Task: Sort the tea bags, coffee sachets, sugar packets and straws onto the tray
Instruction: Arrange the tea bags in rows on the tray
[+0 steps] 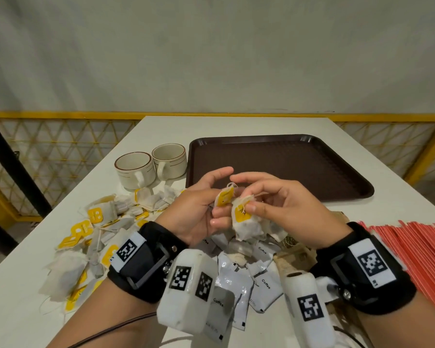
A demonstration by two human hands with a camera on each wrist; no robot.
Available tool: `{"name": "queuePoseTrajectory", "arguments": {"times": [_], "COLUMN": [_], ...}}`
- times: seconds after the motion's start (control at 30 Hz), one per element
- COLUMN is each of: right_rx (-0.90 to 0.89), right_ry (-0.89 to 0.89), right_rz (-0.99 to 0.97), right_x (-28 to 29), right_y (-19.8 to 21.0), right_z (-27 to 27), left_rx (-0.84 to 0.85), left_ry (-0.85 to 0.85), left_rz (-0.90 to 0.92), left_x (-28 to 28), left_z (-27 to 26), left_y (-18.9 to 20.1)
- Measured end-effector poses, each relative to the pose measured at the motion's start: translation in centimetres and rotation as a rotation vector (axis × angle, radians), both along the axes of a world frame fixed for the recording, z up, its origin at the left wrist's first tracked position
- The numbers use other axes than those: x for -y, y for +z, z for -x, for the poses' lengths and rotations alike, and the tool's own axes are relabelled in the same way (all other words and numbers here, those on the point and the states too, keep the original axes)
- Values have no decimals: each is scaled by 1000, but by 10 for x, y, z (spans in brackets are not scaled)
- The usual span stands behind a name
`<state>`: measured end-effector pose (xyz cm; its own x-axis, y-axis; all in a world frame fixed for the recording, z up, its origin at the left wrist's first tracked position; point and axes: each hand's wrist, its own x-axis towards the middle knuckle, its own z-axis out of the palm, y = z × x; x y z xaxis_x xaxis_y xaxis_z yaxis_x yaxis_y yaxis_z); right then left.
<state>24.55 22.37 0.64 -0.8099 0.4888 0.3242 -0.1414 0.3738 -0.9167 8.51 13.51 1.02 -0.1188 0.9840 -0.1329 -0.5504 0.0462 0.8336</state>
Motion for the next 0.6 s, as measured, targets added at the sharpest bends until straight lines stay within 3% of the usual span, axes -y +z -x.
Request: {"name": "queuePoseTrajectory", "arguments": {"times": [0.1, 0.2, 0.33, 0.5, 0.6], "right_rx": [7, 4, -68, -95, -80], "right_ry": [30, 12, -118, -243, -250], "right_rz": [-50, -83, 22, 98, 121], "right_x": [3, 5, 3, -4, -4], "right_y": [-2, 0, 4, 3, 1], "right_z": [2, 2, 0, 0, 1], "left_rx": [-118, -130, -177, -575, -654], "left_ry": [-51, -73, -7, 146, 127], "left_rz": [13, 21, -45, -187, -227], "left_x": [1, 0, -3, -4, -5], "left_z": [-4, -6, -3, 6, 3], "left_y": [-2, -5, -6, -9, -13]}}
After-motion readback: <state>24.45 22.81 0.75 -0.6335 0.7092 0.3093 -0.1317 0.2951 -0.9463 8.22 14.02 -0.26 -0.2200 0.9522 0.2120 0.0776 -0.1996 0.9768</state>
